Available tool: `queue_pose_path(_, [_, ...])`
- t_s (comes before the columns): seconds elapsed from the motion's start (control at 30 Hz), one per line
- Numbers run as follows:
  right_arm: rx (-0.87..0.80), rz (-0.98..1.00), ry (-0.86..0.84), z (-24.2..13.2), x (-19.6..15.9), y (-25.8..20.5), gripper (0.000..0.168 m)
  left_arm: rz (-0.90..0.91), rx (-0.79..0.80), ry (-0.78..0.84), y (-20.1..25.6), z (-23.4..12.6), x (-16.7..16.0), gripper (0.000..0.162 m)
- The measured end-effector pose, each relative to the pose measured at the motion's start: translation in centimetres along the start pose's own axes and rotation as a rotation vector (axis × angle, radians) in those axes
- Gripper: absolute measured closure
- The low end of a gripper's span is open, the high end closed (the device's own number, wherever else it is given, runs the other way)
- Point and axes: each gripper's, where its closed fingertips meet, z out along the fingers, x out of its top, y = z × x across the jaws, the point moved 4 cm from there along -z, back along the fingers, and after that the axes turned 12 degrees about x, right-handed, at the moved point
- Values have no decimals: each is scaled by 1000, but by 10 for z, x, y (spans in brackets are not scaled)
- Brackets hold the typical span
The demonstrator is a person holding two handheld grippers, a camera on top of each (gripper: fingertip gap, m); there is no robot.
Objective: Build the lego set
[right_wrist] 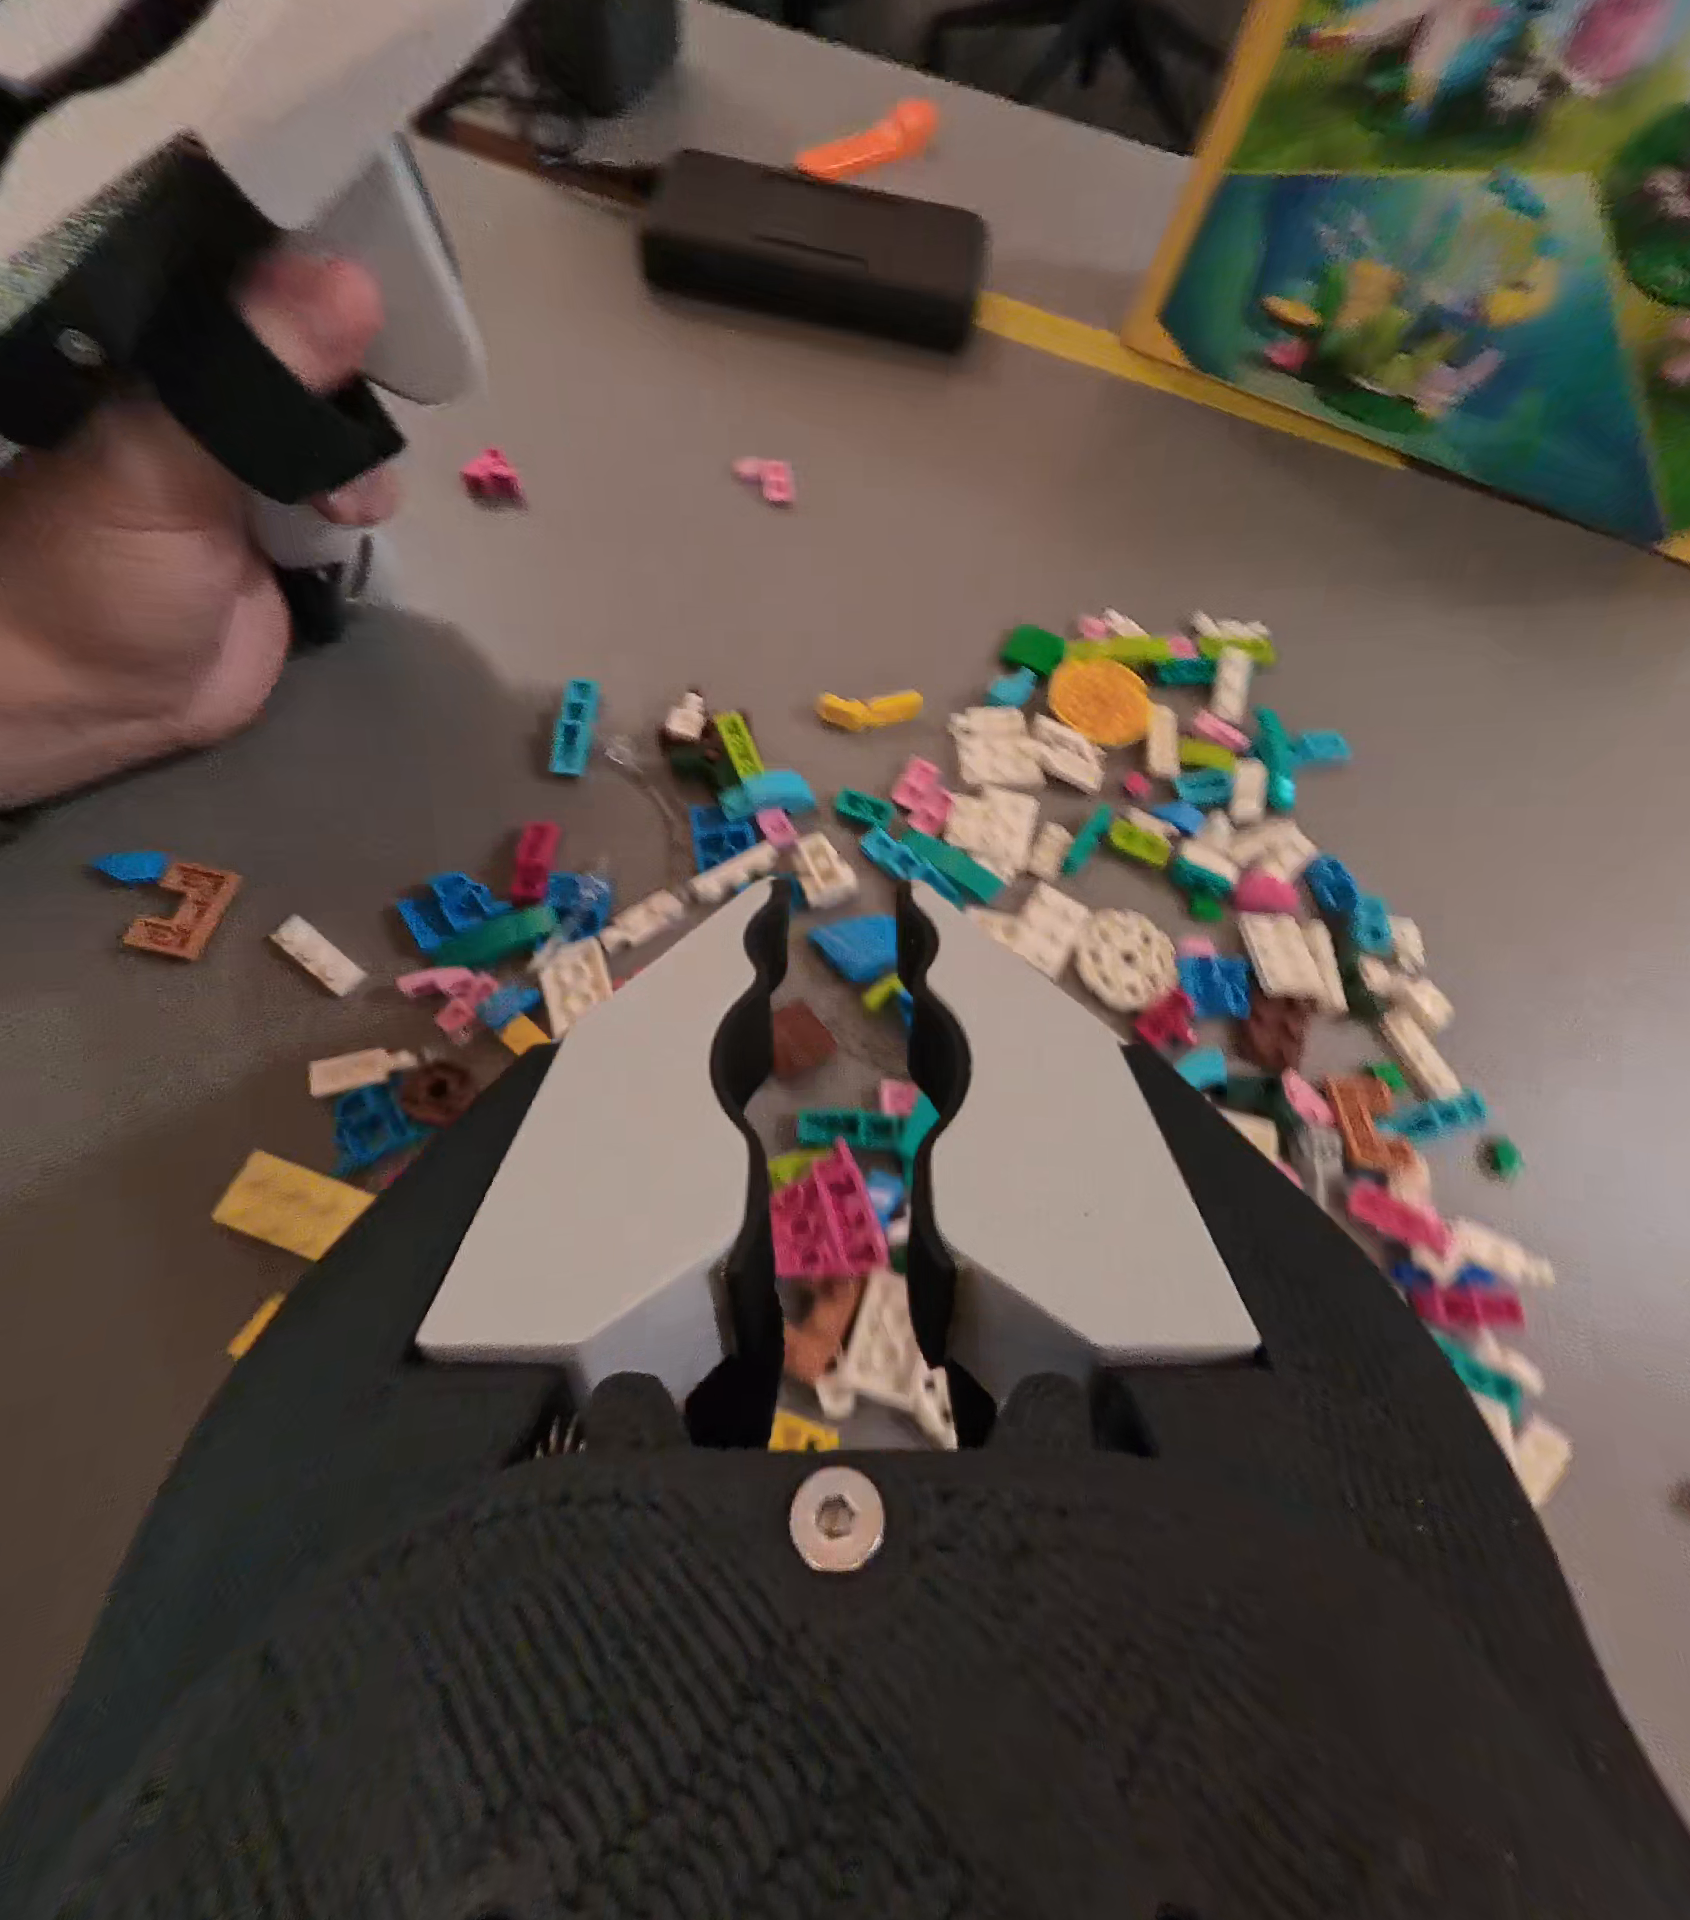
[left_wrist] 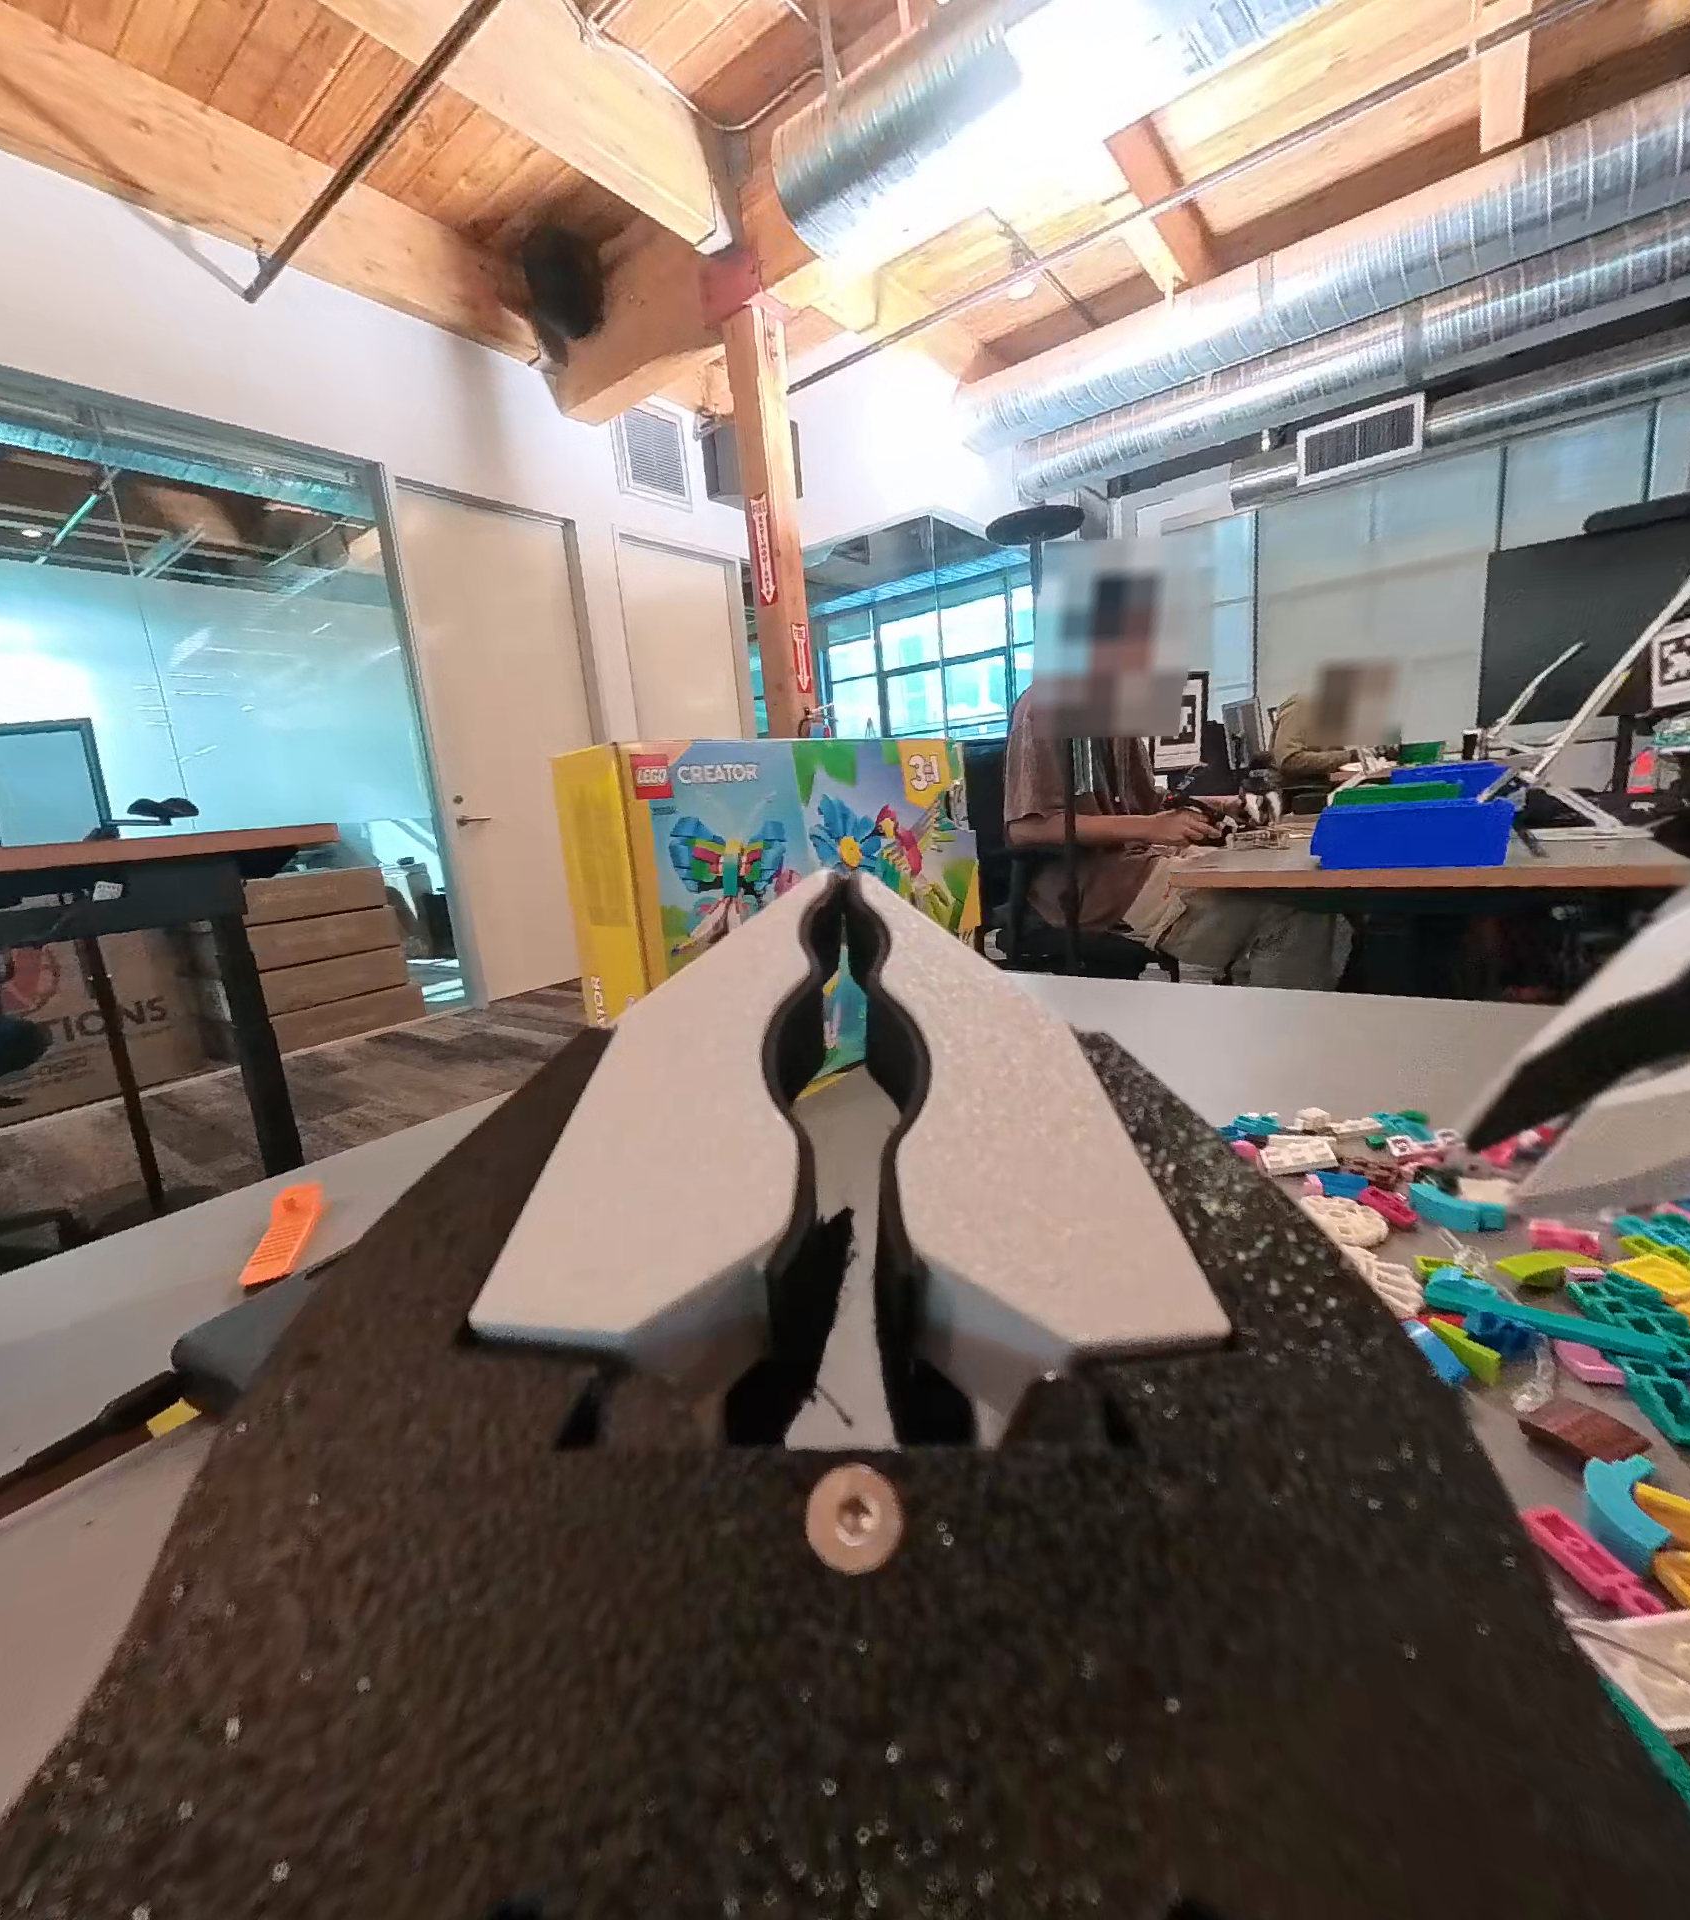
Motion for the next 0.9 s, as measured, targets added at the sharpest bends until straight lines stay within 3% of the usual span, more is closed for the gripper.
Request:
queue_pose_path(0.1, [-32, 60, 70, -21, -20, 4, 149, 16, -14, 0, 4, 0, -1, 162])
queue_pose_path(0.2, [-60, 60, -6, -38, -42, 5, 143, 21, -17, 0, 4, 0, -1, 162])
queue_pose_path(0.37, [216, 8, -93, -56, -64, -38, 134, 22, -22, -2, 5, 0, -2, 162])
queue_pose_path(0.57, [242, 18, -210, -79, -103, -54, 123, 28, -26, 1, 6, 0, -1, 162])
queue_pose_path(0.7, [290, 42, -124, -91, -107, -67, 126, 31, -34, -1, 7, 0, -2, 162])
queue_pose_path(0.9, [226, -35, -157, -100, -123, -69, 138, 23, -35, -4, 7, 1, -2, 162])
